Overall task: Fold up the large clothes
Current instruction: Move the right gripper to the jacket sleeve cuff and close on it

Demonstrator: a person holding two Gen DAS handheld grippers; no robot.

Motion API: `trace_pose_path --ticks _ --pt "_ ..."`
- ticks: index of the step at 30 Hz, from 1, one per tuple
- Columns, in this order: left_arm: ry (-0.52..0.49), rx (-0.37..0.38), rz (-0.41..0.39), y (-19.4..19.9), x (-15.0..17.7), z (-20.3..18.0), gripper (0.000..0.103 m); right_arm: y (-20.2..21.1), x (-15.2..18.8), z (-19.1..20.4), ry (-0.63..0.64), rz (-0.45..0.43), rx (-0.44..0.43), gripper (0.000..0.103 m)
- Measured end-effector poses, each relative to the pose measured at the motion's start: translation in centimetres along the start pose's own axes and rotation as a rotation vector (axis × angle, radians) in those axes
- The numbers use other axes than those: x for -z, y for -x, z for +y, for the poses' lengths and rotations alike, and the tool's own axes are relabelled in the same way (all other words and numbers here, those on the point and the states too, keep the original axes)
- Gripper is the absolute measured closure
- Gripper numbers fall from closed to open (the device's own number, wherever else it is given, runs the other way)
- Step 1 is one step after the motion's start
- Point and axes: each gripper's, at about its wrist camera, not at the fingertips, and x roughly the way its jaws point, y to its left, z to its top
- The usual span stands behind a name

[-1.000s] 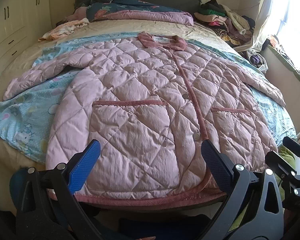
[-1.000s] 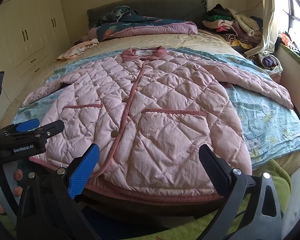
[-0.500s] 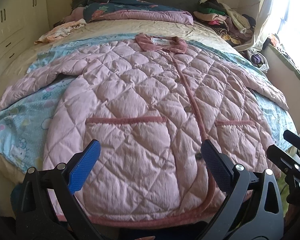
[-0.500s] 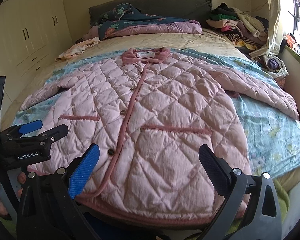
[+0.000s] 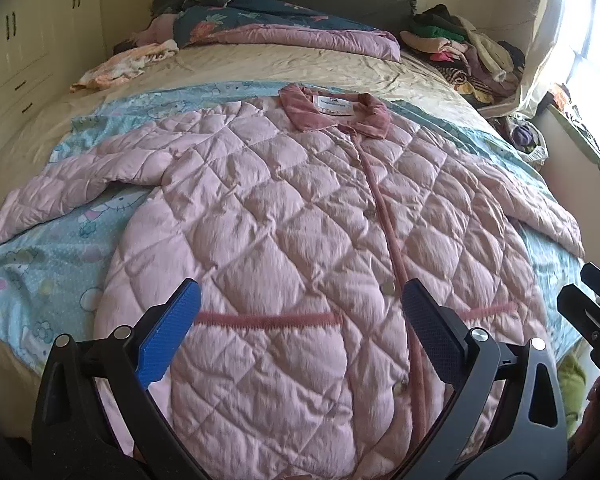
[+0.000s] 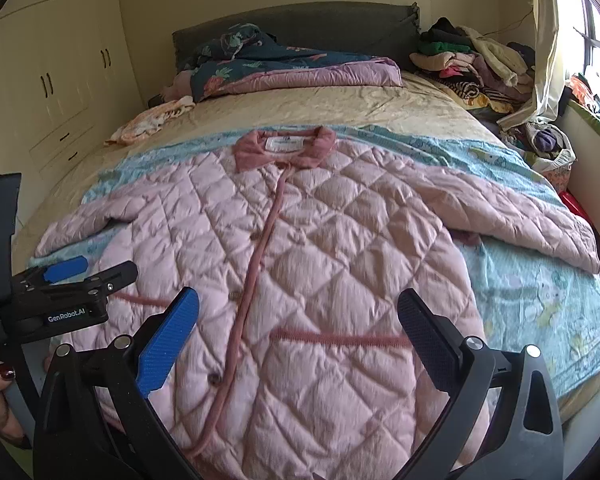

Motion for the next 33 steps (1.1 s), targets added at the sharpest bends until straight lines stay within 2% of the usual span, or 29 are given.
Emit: trace_pose_path --ticks 19,23,26,33 --pt "-0.019 0.046 0.004 -2.2 -6.6 -1.6 0.009 -1.2 -5.6 -3.0 -0.067 -0.046 0.029 0.004" --pt "-0.017 0.065 0.005 -2.8 -7.8 -2.3 0.009 -1.6 -6.7 -4.5 -0.098 -0.056 0.046 0.004" --pt "-0.031 0.047 0.014 -3.5 -8.6 -3.1 0.009 -2.0 -7.3 -5.9 -0.126 -0.058 0.063 0.004" --pt "-0.021 0.058 0.03 -5.4 -9.8 -4.9 0.009 -2.7 -8.3 -9.8 -0.185 -0.074 0.117 0.004"
